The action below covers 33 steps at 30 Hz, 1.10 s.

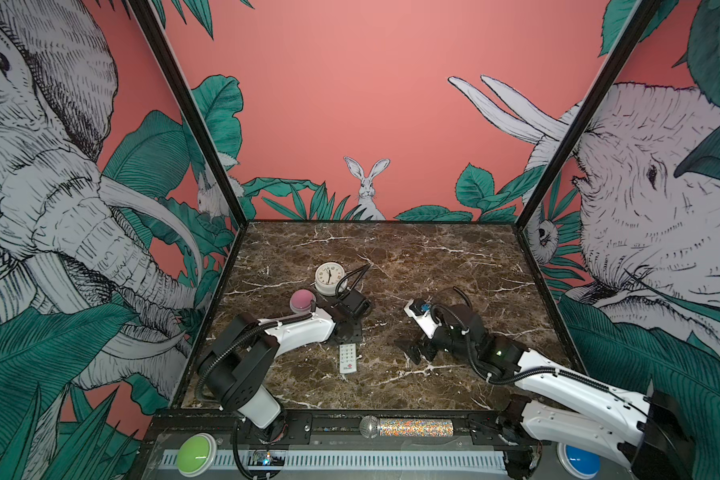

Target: Load the batteries into the remote control

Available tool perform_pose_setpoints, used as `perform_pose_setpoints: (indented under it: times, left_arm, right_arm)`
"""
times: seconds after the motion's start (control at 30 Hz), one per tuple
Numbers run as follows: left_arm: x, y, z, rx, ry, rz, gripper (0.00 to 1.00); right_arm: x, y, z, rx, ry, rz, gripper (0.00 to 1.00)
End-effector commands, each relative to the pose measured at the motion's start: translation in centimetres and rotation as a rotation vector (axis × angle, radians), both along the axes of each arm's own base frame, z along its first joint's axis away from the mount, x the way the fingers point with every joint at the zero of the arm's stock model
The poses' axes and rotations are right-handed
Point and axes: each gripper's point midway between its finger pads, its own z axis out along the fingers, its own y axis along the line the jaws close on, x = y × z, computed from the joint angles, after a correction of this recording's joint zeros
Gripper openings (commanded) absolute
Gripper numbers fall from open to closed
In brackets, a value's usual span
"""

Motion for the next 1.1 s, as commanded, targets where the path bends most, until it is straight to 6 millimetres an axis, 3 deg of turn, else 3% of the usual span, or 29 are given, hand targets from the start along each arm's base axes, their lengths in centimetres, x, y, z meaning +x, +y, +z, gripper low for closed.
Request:
perform_pose_setpoints:
  times: [0.0,0.13,0.2,0.53,0.73,0.87,1.07]
  left_arm:
    - [-0.6,0.2,-0.6,-0.009,0.01,0.017,0.62]
    - [-0.6,0.2,-0.4,-0.019,0.003,0.015,0.64]
    - [-0.6,0.3,-0.3,-0.021,-0.001,0.013,0.7]
    - [-0.9,1.3,2.2,-0.031,-0.068,-0.007,0.73]
    - [-0.1,3.7,6.1,0.031,-0.211,-0.044,0.79]
    - [0.7,6.5,9.3,0.052,-0.323,-0.028,0.83]
    - [1.2,10.8,12.2,0.098,-0.433,0.013,0.91]
  right_arm:
    - [0.0,-0.1,0.6,0.026,-0.01,-0.006,0.99]
    - [0.0,-0.3,0.7,0.025,-0.004,-0.013,0.99]
    - [0.0,-0.2,0.9,0.03,-0.004,-0.016,0.99]
    - [1.1,-1.3,0.6,-0.017,-0.007,-0.101,0.99]
    - [3.1,-5.1,-0.3,-0.128,-0.026,-0.291,0.99]
    - [4.4,-8.4,0.5,-0.095,-0.026,-0.443,0.99]
    - [6.0,-13.9,1.2,-0.034,-0.047,-0.69,0.99]
